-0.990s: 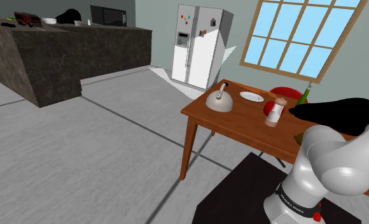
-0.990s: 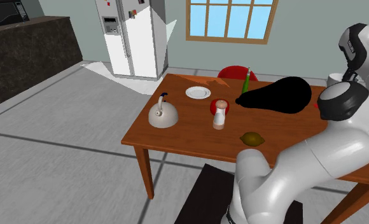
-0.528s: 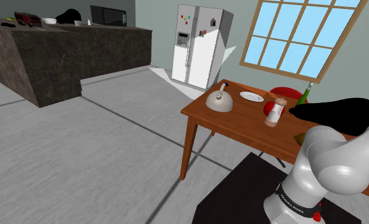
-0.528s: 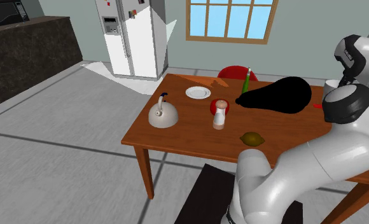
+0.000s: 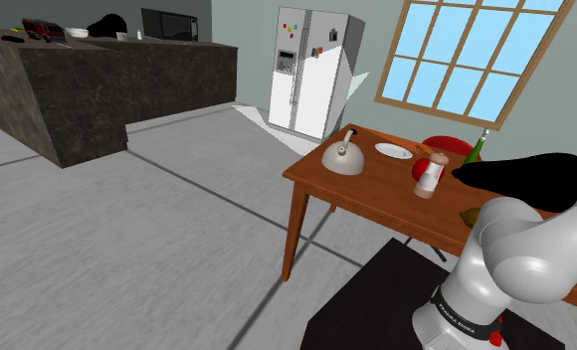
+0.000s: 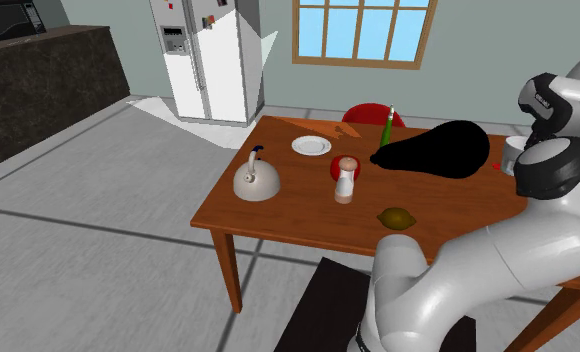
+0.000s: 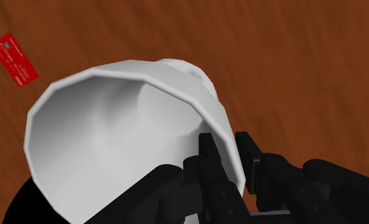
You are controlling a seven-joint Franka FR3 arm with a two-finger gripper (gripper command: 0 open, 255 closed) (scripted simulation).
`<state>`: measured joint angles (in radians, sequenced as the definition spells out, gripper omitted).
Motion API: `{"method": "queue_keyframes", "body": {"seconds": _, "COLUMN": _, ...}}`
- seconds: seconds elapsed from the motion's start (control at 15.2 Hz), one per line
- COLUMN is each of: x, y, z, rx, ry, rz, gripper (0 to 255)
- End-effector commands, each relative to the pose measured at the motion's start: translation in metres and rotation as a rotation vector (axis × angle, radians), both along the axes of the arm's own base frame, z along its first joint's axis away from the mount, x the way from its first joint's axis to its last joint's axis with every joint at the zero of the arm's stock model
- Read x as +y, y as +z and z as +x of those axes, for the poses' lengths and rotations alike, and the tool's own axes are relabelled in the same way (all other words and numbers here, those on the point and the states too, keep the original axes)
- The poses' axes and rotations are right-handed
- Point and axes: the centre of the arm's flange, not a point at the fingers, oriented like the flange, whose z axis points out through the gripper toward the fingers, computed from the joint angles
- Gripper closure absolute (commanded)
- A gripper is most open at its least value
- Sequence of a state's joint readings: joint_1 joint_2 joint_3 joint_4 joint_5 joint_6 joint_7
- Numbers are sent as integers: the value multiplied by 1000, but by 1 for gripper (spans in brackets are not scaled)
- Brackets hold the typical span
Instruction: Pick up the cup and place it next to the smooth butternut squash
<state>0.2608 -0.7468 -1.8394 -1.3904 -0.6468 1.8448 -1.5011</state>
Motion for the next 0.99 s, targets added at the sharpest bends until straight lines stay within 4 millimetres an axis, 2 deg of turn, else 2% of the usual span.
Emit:
{"method": "queue_keyframes", "body": {"seconds": 0.0, "x": 0, "y": -10, "z": 0, "rx": 0, "ry": 0, "rz": -1, "gripper": 255}}
{"method": "queue_keyframes", "body": {"seconds": 0.92, "x": 0, "y": -84, "z": 0, "rx": 0, "ry": 0, "rz": -1, "gripper": 255}}
